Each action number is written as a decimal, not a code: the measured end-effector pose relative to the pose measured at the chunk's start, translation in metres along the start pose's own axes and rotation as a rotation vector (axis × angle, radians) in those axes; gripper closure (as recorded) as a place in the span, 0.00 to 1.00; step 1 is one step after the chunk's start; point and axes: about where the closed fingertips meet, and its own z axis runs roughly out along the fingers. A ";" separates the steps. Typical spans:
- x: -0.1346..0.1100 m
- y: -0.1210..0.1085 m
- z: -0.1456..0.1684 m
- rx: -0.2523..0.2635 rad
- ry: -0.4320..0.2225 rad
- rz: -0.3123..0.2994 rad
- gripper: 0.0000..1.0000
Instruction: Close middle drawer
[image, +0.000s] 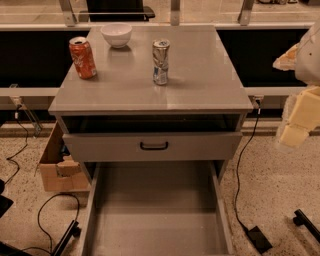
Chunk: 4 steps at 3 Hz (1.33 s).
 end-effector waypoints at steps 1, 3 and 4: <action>0.000 0.000 0.000 0.000 0.000 0.000 0.00; 0.008 0.010 -0.008 0.069 0.045 0.034 0.00; 0.029 0.054 0.004 0.102 0.080 0.087 0.00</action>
Offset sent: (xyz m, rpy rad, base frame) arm 0.0064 -0.0061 0.0122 -0.0394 -0.0186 -0.0321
